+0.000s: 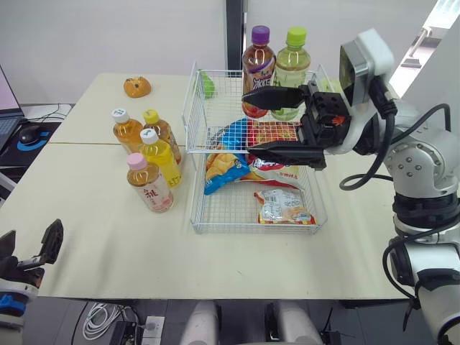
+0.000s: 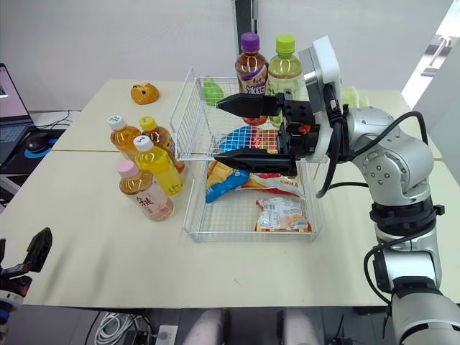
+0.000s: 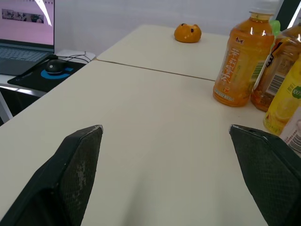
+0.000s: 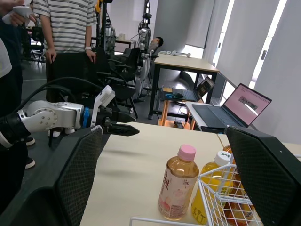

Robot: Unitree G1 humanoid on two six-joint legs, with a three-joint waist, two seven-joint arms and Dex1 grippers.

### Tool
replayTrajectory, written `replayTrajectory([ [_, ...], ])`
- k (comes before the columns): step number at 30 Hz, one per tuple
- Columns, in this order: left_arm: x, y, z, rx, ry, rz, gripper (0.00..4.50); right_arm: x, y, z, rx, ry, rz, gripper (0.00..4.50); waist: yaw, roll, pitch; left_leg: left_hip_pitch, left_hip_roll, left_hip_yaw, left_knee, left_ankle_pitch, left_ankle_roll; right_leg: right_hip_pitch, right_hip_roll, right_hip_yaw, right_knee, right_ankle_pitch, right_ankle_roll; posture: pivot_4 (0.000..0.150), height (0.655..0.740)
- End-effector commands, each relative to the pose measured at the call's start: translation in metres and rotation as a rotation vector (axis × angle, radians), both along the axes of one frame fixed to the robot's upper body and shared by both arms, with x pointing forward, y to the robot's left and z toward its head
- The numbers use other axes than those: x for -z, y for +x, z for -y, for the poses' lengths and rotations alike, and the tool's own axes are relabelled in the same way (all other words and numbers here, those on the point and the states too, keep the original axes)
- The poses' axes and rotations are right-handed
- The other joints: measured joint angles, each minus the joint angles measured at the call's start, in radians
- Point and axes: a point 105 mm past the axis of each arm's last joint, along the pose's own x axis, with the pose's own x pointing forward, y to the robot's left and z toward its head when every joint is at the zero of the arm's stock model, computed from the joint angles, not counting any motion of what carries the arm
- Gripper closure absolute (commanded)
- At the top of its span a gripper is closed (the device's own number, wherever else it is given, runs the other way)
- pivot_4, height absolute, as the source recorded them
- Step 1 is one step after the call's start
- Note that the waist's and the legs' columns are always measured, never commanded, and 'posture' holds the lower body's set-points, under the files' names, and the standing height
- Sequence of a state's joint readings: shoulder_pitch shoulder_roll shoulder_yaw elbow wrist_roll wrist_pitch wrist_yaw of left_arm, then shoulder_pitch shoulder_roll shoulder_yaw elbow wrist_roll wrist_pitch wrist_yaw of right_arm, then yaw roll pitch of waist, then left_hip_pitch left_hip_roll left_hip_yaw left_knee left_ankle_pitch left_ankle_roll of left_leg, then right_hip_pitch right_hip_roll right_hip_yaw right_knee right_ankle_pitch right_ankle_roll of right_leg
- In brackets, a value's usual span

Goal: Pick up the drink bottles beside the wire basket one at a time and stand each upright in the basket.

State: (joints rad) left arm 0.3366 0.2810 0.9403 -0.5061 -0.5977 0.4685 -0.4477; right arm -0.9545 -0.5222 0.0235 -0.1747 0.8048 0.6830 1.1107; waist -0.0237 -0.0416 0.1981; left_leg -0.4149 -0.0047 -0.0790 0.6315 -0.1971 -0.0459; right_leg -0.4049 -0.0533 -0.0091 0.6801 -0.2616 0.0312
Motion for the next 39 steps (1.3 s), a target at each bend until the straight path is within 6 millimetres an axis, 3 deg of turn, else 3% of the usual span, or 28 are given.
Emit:
replayTrajectory([
  [1,-0.014,0.002,0.007,0.018,0.040,0.046,0.03,-0.010,-0.003,0.002,0.006,0.013,0.055,0.00,-0.002,0.000,0.000,0.000,0.000,0.000,0.000,0.000,0.000,0.000,0.000,0.000,0.000,0.000,0.000,0.150,0.7400],
  [21,-0.024,0.020,0.015,0.060,0.046,0.063,0.03,-0.009,0.001,0.004,0.052,0.006,0.066,0.00,-0.002,0.000,0.000,0.000,0.000,0.000,-0.001,0.000,0.000,0.000,0.000,0.000,0.000,0.000,0.000,0.150,0.7400],
  [25,-0.034,0.029,0.016,0.077,0.054,0.082,0.03,-0.010,0.003,0.004,0.064,0.004,0.070,0.00,-0.001,0.000,0.000,0.000,0.000,0.000,-0.001,0.000,0.000,0.000,0.000,0.000,0.000,0.000,0.000,0.150,0.7400],
  [31,-0.061,0.058,0.015,0.148,0.105,0.080,0.03,-0.012,0.008,0.003,0.110,0.014,0.094,0.00,0.000,0.000,0.000,0.000,-0.001,0.000,-0.001,0.000,0.000,0.000,0.001,-0.001,-0.001,0.000,0.000,0.150,0.7400],
  [35,-0.080,0.097,0.018,0.230,0.162,0.070,0.03,-0.013,0.012,0.001,0.153,0.019,0.115,0.00,0.000,0.001,0.000,0.000,-0.002,0.000,-0.002,0.000,0.000,-0.001,0.001,0.000,-0.001,0.000,0.000,0.150,0.7400],
  [39,-0.085,0.128,0.014,0.264,0.181,0.051,0.03,-0.013,0.014,0.000,0.176,0.012,0.123,0.00,-0.003,0.001,0.001,0.000,-0.003,0.000,-0.002,0.000,0.000,-0.001,0.002,0.000,-0.001,0.000,0.000,0.150,0.7400],
])
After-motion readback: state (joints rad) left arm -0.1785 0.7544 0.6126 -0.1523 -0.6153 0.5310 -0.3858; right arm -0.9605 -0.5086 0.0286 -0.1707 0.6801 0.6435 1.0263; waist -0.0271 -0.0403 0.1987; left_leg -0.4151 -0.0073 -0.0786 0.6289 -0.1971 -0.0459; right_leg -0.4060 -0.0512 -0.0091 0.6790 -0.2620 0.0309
